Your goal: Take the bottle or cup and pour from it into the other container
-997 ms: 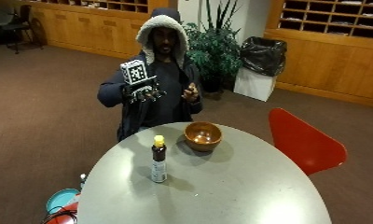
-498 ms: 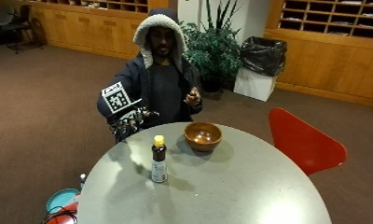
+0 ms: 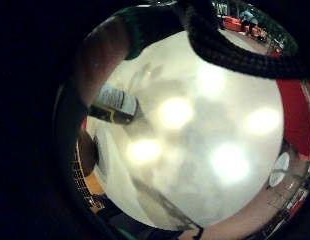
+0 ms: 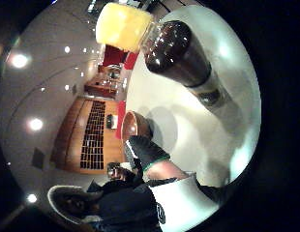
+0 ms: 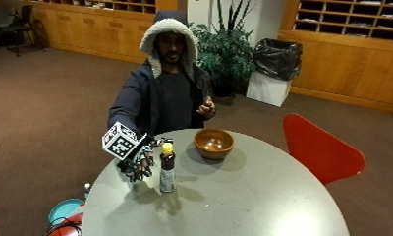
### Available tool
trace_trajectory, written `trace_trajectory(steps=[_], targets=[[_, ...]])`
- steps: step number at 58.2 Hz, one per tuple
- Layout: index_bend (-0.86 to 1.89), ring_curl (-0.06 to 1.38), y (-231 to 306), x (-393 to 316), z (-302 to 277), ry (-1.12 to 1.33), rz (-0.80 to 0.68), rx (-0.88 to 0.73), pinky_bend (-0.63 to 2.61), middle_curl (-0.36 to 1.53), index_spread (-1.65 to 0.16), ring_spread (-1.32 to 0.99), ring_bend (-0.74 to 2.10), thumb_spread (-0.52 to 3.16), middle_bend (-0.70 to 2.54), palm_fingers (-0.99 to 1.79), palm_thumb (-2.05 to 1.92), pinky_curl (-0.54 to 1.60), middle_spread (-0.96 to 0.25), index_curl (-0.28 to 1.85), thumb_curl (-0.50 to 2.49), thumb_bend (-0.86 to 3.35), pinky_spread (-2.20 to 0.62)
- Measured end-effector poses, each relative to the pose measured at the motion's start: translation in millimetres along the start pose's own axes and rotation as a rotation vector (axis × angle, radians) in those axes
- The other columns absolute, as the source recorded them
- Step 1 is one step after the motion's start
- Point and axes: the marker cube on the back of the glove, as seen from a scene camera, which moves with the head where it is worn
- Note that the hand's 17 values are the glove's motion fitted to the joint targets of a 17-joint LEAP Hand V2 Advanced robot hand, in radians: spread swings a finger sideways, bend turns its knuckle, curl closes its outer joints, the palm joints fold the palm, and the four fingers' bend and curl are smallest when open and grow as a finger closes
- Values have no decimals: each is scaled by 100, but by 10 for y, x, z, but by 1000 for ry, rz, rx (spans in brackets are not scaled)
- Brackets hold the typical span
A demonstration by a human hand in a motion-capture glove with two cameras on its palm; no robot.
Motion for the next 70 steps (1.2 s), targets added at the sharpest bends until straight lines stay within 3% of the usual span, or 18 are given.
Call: trace_trajectory(steps=[17,33,41,52,70], targets=[[11,22,-374,18,317,-342,0,-61,51,35,-30,17,25,87,27,27,59,36,6,23,39,1,33],[16,31,-558,-27,520,-570,-39,-40,31,37,-31,-1,49,80,38,79,87,31,-12,24,44,1,24],[17,33,-595,-66,567,-585,-97,19,19,37,-31,-10,50,70,37,103,100,29,-20,30,51,2,17],[18,38,-604,-65,598,-632,-118,149,28,44,-30,-17,53,37,47,131,106,34,-23,36,62,-2,0],[23,45,-587,-85,536,-569,-121,208,36,48,-29,-20,63,11,52,135,104,38,-24,47,70,-2,-17]])
